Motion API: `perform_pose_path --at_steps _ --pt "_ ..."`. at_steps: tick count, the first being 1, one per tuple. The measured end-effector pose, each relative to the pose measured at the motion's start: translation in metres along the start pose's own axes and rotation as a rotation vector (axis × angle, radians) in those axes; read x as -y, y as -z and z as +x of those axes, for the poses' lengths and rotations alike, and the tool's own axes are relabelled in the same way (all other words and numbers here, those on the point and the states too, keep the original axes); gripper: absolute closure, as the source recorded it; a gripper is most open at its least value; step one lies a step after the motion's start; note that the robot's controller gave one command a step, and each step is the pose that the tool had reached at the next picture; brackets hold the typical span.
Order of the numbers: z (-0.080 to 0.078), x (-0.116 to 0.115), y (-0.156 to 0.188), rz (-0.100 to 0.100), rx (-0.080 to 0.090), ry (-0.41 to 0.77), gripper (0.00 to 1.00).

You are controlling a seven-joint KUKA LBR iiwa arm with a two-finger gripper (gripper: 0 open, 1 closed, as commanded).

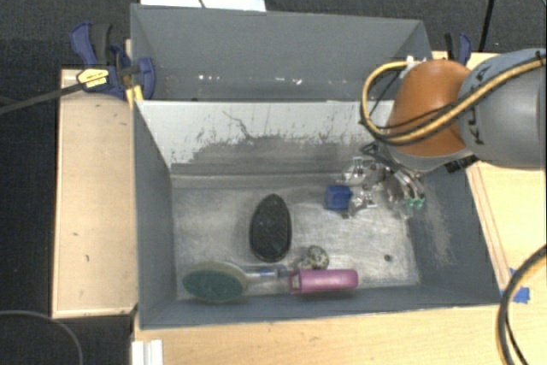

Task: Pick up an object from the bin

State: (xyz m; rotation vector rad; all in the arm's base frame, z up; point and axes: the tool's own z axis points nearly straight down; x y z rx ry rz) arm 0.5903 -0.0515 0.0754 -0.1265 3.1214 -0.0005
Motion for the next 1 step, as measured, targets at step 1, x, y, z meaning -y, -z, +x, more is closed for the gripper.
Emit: perform_pose_path --at_steps 1 --pt "0.0178 0.0064 0.1437 0.000 -0.007 0.186 1.00"
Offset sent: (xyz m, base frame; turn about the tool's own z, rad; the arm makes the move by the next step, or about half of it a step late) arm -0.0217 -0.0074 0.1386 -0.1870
